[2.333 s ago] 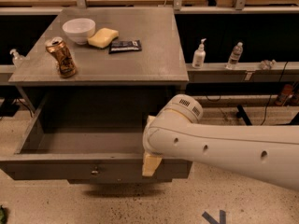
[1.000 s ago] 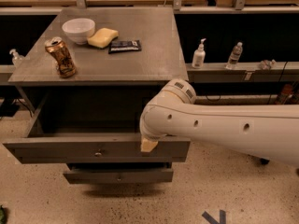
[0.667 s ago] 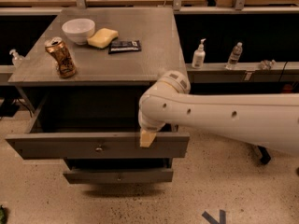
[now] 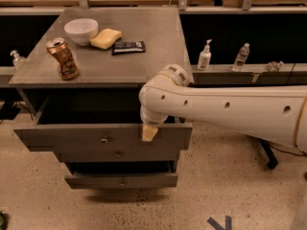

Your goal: Close top drawer

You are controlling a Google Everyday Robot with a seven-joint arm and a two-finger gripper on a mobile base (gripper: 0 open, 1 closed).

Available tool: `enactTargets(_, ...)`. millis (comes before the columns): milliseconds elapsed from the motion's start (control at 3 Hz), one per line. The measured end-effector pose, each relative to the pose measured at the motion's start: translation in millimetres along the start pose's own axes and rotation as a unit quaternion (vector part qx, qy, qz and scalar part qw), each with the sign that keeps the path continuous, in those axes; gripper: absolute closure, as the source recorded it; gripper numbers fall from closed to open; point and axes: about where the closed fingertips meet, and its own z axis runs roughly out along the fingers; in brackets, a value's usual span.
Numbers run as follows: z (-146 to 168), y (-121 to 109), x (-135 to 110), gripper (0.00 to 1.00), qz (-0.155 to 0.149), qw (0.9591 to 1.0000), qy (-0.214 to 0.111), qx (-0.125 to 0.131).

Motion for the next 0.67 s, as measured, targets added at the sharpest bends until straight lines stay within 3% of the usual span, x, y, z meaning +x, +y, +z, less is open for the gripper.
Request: enactTargets(667, 5.3, -49.3, 3.6, 0.32, 0.035, 0.9993, 0.004, 0.011)
